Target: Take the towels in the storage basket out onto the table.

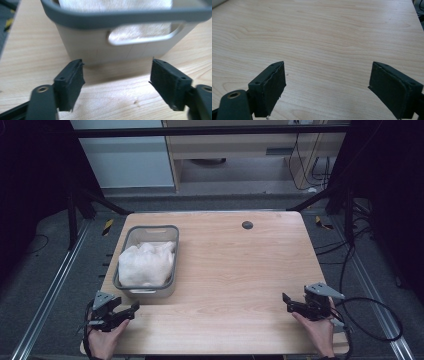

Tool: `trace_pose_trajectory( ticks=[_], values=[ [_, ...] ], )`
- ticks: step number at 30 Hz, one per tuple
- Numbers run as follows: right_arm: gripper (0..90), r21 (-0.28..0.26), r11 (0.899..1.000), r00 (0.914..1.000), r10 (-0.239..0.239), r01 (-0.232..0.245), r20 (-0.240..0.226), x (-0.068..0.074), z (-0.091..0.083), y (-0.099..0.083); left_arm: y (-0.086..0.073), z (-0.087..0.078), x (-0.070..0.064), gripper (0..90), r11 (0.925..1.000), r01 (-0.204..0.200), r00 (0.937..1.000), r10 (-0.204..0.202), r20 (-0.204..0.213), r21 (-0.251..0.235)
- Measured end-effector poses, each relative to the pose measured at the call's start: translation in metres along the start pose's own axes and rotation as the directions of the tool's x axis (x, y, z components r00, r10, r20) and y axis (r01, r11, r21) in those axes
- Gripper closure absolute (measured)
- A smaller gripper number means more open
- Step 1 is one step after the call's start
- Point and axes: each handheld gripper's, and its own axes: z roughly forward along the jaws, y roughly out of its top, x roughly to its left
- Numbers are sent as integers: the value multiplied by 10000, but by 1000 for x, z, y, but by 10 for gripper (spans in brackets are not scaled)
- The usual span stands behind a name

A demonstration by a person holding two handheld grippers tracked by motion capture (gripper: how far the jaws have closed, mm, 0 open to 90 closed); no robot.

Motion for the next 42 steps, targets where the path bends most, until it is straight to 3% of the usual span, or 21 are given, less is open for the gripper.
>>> trace_pose_trajectory(
  ticks=[5,17,24,42],
  values=[
    [139,-147,9994,9995,313,-313,-8,-2,-6,0,1,-9,-1,326,9988,3,9994,-20,-337,-492],
    [134,197,9998,9997,54,-59,234,-2,-3,-1,22,-21,-2,364,9993,217,9995,-209,244,-314],
    [121,372,9993,9992,-61,46,400,-2,-1,-1,42,-32,-4,320,9987,148,9995,-135,272,-489],
    [102,463,9988,9983,-157,131,556,-2,1,-1,120,-29,-8,241,9966,-542,9974,569,439,-619]
  ],
)
